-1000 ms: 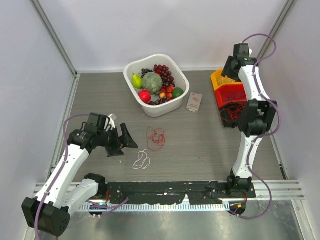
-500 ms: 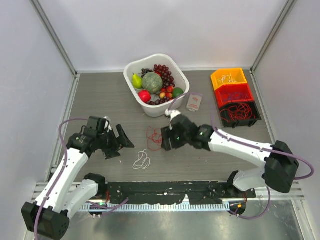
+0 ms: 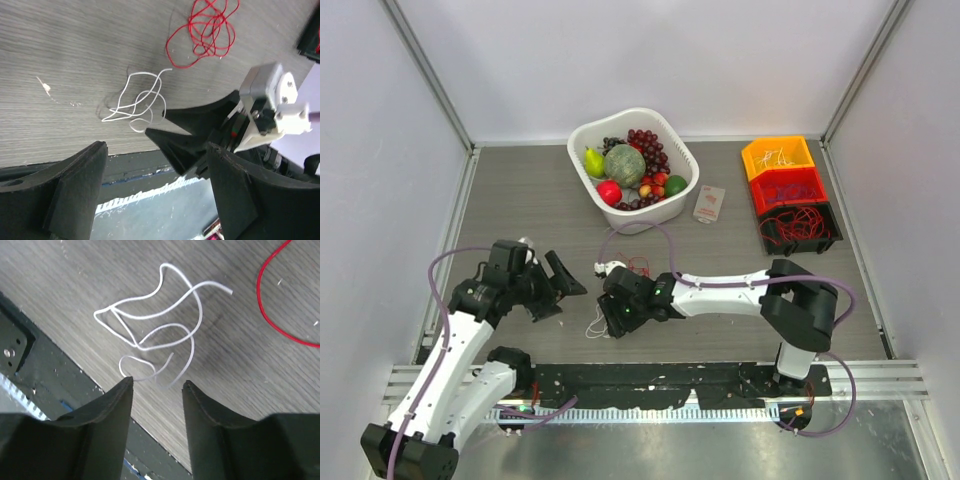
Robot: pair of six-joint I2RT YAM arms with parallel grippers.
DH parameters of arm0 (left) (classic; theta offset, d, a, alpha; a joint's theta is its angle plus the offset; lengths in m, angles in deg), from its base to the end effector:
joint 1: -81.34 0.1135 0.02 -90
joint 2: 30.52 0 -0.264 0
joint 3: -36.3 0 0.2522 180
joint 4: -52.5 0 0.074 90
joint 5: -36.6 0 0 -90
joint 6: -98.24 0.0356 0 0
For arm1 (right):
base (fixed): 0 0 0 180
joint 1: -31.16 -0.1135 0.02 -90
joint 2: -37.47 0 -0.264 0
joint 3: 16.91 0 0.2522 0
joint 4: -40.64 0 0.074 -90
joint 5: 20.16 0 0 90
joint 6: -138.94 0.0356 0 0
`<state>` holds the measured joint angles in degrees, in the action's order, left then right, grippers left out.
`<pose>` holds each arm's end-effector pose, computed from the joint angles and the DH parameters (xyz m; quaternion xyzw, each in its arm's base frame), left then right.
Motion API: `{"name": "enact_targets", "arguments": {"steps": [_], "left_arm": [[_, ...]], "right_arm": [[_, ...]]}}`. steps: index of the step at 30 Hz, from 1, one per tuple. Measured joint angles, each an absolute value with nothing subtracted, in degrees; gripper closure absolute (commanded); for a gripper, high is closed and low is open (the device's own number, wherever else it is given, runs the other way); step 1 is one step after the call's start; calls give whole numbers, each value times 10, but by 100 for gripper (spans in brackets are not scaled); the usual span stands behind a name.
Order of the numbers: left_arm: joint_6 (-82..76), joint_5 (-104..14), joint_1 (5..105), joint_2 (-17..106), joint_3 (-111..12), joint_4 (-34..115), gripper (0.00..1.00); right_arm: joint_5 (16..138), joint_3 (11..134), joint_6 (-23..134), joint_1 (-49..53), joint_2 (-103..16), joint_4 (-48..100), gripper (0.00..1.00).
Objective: Untangle the cables
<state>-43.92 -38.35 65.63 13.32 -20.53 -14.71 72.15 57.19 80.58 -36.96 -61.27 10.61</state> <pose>0.1310 -0.0465 0.2651 -0.2569 0.9087 -0.2734 0.1831 0.1301 0.3278 0.1799 -0.3040 0.9029 0.2444 0.1808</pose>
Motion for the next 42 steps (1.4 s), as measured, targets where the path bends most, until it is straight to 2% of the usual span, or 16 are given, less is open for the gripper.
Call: {"name": "enact_targets", "arguments": {"steps": [3,6,8,11,16,20,28,42], "left_arm": [[-443,-350,656,133,-169,-131,24],[-437,-323,656,166,-149,-132,28],[-427,-313,656,199,-149,-126,30],[-408,-311,650,254,-149,-108,37],[-376,-333,595,362,-177,-87,55],[-360,-365,556,434,-218,-75,56],[-368,-416,549,359,-209,-71,59],[-364,-430,549,472,-193,-39,64]], "right_arm": [[722,588,808,-368,-639,107,67],[720,590,809,-368,-643,106,89],[718,590,807,-368,-643,108,99],[716,590,807,-368,-643,108,99],[715,582,804,-368,-637,116,99],[715,576,801,-368,-625,119,99],[714,564,799,-368,-618,124,99],[714,554,799,-368,-605,128,99]]}}
